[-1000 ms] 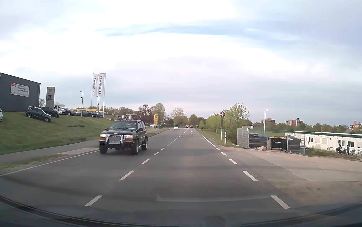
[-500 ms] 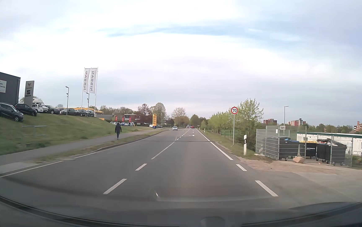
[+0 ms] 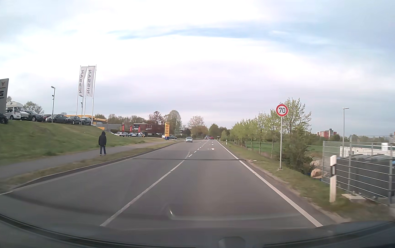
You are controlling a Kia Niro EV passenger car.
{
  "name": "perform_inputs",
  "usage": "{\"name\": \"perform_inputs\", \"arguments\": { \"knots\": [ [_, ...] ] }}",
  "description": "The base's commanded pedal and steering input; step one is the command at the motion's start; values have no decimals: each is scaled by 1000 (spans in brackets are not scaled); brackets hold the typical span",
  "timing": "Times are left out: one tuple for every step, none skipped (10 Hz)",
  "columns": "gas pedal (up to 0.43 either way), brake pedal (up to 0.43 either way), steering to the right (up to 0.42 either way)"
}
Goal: Follow the waypoints while adhering to traffic rules and regulations
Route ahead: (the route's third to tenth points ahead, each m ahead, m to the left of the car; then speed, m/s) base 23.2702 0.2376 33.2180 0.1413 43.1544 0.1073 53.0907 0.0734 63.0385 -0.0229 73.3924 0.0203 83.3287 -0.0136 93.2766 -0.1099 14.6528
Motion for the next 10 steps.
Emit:
{"name": "perform_inputs", "arguments": {
  "knots": [
    [118,0,-2],
    [118,0,-2],
    [118,0,-2],
    [118,0,-3],
    [110,0,-5],
    [110,0,-6],
    [110,0,-7],
    [110,0,-8],
    [110,0,-8],
    [110,0,-8]
  ]
}}
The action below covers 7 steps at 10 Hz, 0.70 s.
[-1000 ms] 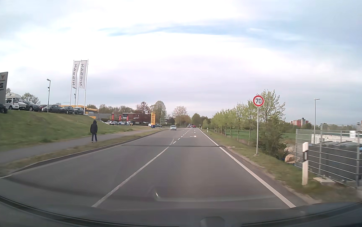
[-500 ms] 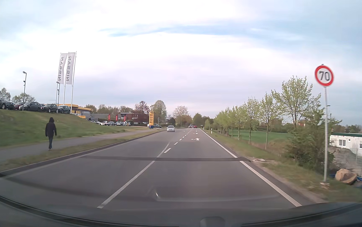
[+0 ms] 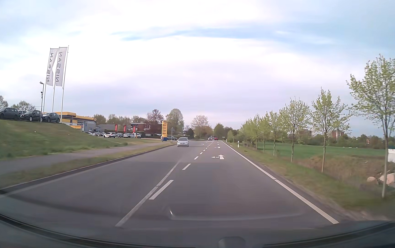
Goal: Follow the waypoints while adhering to traffic rules and regulations
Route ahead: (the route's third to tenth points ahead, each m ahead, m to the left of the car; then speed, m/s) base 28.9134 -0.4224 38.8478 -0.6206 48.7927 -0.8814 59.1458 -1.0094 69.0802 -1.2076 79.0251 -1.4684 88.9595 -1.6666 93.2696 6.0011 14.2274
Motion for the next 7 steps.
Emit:
{"name": "perform_inputs", "arguments": {
  "knots": [
    [110,0,-7],
    [110,0,-7],
    [98,0,-6],
    [98,0,-6],
    [98,0,-6],
    [98,0,-6],
    [98,0,-6]
  ]
}}
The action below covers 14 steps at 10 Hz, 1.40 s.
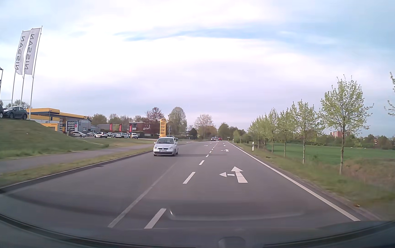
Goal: Follow the waypoints while adhering to traffic rules and regulations
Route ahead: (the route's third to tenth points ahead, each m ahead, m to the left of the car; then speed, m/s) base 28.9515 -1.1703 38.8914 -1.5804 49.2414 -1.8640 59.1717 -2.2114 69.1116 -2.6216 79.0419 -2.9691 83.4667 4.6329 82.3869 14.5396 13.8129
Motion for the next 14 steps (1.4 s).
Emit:
{"name": "perform_inputs", "arguments": {
  "knots": [
    [98,0,-6],
    [87,0,-6],
    [87,0,-5],
    [79,0,-5],
    [67,0,-4],
    [59,0,-3],
    [39,0,-3],
    [8,0,-3],
    [0,0,-2],
    [0,0,-2],
    [0,0,-2],
    [0,0,-2],
    [0,0,-2],
    [0,0,-2]
  ]
}}
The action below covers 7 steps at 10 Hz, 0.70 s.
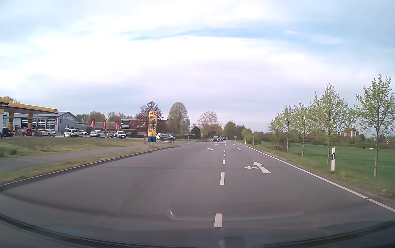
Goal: Follow the waypoints while adhering to traffic rules and regulations
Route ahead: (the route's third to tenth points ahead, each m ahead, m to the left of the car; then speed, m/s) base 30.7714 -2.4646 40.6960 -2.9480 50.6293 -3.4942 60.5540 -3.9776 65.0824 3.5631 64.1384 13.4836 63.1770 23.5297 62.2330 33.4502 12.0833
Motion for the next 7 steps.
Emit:
{"name": "perform_inputs", "arguments": {
  "knots": [
    [0,0,-2],
    [0,0,-2],
    [0,0,-1],
    [0,0,0],
    [0,0,0],
    [0,0,2],
    [0,0,3]
  ]
}}
